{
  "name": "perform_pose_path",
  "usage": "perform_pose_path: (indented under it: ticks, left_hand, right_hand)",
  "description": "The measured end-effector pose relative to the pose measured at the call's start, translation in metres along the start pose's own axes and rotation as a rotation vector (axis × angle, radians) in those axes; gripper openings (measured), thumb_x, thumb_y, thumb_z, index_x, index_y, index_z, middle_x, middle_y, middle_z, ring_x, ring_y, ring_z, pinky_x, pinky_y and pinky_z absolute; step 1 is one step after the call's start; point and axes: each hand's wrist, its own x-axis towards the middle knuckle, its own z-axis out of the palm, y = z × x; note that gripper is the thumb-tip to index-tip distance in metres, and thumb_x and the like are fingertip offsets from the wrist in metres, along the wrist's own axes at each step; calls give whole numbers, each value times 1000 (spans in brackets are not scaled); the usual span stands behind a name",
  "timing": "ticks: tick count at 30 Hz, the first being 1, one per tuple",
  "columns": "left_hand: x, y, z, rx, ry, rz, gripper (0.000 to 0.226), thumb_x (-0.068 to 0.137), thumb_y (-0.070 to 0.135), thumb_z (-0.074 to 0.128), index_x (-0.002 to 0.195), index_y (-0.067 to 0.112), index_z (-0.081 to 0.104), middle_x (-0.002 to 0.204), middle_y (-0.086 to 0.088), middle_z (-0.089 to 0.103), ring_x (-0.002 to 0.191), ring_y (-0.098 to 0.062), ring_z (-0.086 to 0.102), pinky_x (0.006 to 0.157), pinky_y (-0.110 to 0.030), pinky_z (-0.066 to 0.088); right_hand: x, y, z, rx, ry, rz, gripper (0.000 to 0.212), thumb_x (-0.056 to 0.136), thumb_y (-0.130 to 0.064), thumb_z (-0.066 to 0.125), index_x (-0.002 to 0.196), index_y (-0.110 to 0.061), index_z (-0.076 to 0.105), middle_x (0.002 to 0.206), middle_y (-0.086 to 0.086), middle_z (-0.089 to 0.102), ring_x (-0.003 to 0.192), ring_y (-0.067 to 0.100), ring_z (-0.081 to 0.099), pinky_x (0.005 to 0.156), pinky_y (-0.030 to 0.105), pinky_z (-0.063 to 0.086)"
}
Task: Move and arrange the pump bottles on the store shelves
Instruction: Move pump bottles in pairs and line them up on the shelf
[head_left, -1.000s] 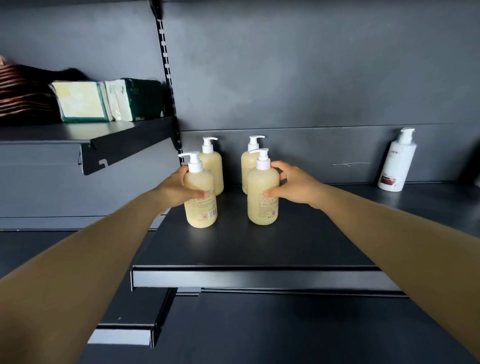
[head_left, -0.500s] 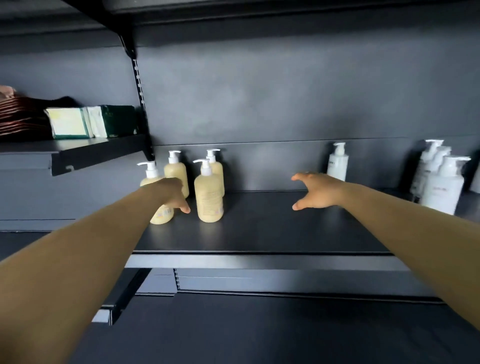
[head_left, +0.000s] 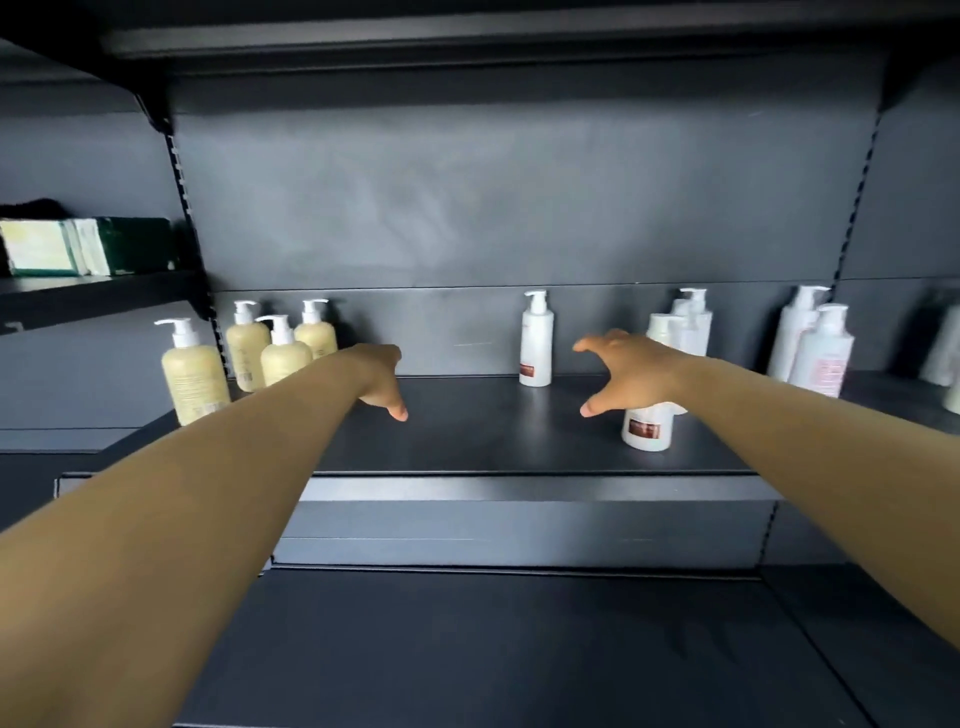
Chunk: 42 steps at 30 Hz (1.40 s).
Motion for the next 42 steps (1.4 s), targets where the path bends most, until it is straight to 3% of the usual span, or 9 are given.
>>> perform_pose_path:
  ticks: [11, 15, 21, 25, 29, 33, 42]
  left_hand:
    - [-9, 86, -13, -1, 107, 162, 84, 79, 36, 71, 147, 18, 25, 148, -4, 36, 133, -26, 39, 106, -34, 39]
    - [-18, 132, -12, 15, 79, 189, 86, 79, 35, 72, 148, 18, 24, 148, -4, 36, 132, -26, 41, 105, -34, 39]
    - [-36, 218, -11, 28, 70, 192, 82, 82, 35, 69, 148, 16, 24, 149, -5, 36, 133, -25, 40, 105, -32, 37]
    - [-50, 283, -10, -39, 77, 184, 75, 82, 30, 69, 144, 15, 32, 140, -7, 47, 125, -25, 48, 96, -28, 40]
    - [-62, 351, -1, -77, 53, 172, 79, 81, 34, 70, 146, 15, 28, 148, -5, 38, 130, -25, 44, 103, -29, 39]
    - [-70, 416, 9, -87, 26, 193, 82, 80, 36, 70, 147, 16, 26, 152, -4, 31, 137, -24, 35, 108, -30, 35]
    - [-61, 534, 5, -90, 32, 312, 84, 78, 36, 72, 146, 17, 28, 150, -2, 36, 133, -24, 40, 106, -29, 37]
  right_hand:
    - [-60, 78, -21, -72, 44, 121, 88, 77, -41, 71, 148, -24, 22, 146, 7, 36, 133, 29, 36, 106, 37, 36]
    - [-83, 124, -25, -35, 60, 166, 86, 76, -40, 73, 147, -24, 26, 145, 5, 37, 132, 28, 37, 104, 38, 39]
    - [-107, 209, -37, -57, 56, 174, 85, 77, -41, 72, 146, -26, 25, 143, 6, 37, 132, 28, 36, 103, 39, 39]
    - [-123, 275, -50, -85, 49, 133, 91, 74, -43, 73, 148, -25, 23, 146, 7, 35, 134, 30, 34, 107, 42, 36]
    - [-148, 339, -64, -89, 44, 101, 89, 75, -41, 74, 148, -25, 24, 151, 8, 30, 138, 30, 30, 110, 41, 32]
    - [-175, 399, -71, -106, 37, 114, 88, 77, -41, 73, 148, -23, 24, 146, 10, 35, 132, 30, 38, 105, 40, 38]
    - [-224, 509, -78, -64, 42, 253, 86, 77, -39, 73, 147, -27, 25, 141, 5, 39, 126, 27, 43, 97, 37, 43]
